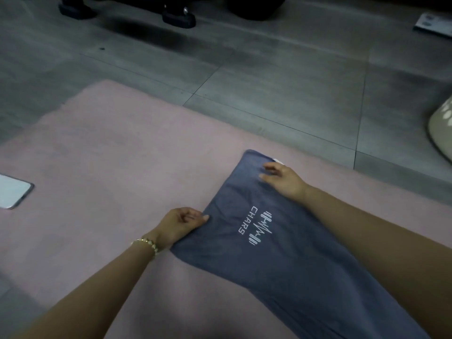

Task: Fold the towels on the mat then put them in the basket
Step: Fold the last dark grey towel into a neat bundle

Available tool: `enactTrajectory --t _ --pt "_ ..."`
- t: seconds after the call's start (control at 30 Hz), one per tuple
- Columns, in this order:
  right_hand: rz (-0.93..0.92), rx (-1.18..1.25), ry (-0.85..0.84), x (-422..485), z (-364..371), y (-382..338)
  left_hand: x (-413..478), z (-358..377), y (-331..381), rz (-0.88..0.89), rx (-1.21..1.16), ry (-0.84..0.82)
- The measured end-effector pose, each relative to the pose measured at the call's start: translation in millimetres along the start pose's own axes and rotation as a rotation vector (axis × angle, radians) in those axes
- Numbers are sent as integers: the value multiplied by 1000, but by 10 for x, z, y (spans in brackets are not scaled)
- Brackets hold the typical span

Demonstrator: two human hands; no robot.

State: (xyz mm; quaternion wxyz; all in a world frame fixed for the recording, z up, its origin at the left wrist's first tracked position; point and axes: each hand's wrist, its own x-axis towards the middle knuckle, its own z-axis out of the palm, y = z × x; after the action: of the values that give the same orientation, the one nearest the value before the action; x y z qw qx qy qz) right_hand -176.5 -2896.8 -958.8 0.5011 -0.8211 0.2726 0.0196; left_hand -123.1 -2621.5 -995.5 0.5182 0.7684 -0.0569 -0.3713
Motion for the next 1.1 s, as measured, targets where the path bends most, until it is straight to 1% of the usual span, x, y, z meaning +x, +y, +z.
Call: enactTrajectory --t 0.07,0.17,0.23,0.27,0.33,0.4,0.47,0.53,0.63,0.67,0.73,0.83,0.93,1.0,1.1 --pt "14 17 -16 -290 -12 172 -111 -100 -20 -64 72 -162" --pt "46 49 -98 -777 -41 421 -207 -235 -51 -93 325 -376" --pt "69 64 -130 -1018 -67 576 -269 -268 -62 -88 420 -422" --pt "84 73 -139 -1110 -76 648 -327 -265 -45 -80 392 -427" --pt "101 74 -136 -1258 -84 754 -393 -269 -39 -104 153 -383" --pt "105 75 -140 -1382 -84 818 -478 -267 12 -140 -131 -285" --pt "112 79 -157 -1449 -74 830 -532 -306 48 -185 -253 -162" --pt "117 59 -178 -1532 -102 843 -608 -336 25 -222 -214 -98" --pt "134 -12 -220 -1642 -194 894 -736 -322 -19 -247 92 -51" --pt "136 -36 -229 -1676 -246 910 -768 -252 9 -253 137 -65" --pt "145 -94 -249 -1759 -390 914 -840 -21 159 -224 114 -113" --pt "146 -217 -292 -1905 -709 888 -884 424 529 -119 50 -180" --pt "154 -298 -287 -2098 -1177 890 -885 967 1032 -10 6 -298" --pt "170 -306 -258 -2278 -1559 917 -897 1432 1380 58 7 -393" --pt "186 -299 -133 -2652 -2190 1049 -1041 2298 1863 158 40 -527"
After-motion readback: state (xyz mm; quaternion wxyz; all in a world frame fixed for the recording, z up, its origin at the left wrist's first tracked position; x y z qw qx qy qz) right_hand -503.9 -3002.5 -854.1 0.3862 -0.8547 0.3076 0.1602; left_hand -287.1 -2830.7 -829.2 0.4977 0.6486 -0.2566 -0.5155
